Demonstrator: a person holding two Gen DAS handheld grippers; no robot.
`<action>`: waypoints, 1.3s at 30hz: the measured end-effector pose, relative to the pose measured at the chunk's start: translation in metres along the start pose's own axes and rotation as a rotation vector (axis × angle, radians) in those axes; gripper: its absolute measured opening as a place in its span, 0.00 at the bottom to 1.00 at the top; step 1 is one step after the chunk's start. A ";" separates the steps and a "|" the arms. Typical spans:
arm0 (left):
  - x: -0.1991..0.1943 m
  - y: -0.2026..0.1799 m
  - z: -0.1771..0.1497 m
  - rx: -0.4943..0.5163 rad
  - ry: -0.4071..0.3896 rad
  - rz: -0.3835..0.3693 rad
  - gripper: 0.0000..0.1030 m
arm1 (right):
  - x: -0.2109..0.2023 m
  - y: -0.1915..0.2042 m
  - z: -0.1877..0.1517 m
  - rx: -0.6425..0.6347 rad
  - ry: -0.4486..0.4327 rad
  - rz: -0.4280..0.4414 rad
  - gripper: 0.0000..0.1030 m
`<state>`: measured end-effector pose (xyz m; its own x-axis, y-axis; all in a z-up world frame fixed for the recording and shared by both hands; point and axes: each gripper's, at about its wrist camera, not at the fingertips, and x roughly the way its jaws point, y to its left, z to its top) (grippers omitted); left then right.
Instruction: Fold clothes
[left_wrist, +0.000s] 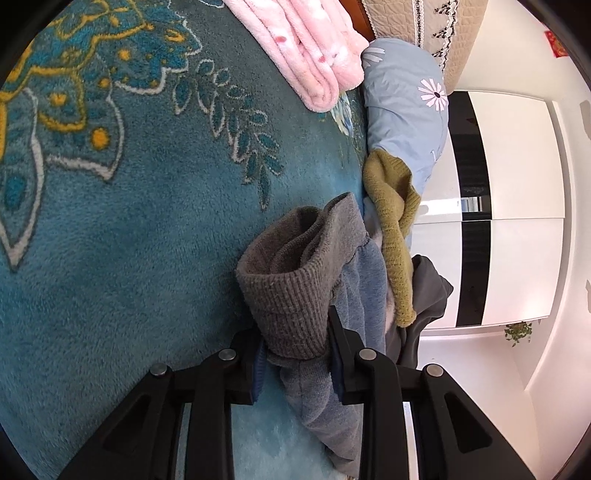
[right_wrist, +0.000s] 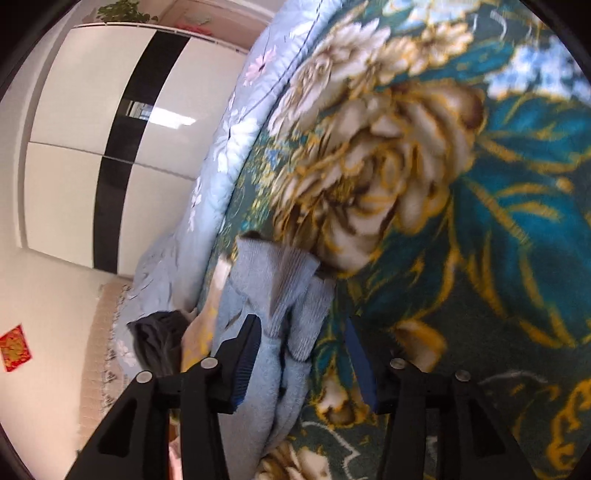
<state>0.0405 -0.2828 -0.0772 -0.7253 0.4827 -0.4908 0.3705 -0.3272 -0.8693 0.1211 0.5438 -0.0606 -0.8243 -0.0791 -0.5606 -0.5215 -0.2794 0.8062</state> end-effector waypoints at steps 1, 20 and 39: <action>0.000 -0.001 0.000 0.002 0.000 0.005 0.29 | 0.007 0.002 -0.001 -0.003 0.028 0.005 0.51; -0.031 -0.147 0.035 0.325 -0.086 0.056 0.19 | 0.000 0.133 0.002 -0.200 -0.097 0.075 0.13; -0.064 -0.006 0.016 0.267 0.023 0.156 0.19 | 0.000 0.009 -0.053 -0.144 0.041 -0.061 0.13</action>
<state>0.0754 -0.3243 -0.0400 -0.6576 0.4270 -0.6207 0.3087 -0.5988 -0.7390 0.1278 0.4906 -0.0632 -0.7810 -0.0958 -0.6171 -0.5309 -0.4186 0.7368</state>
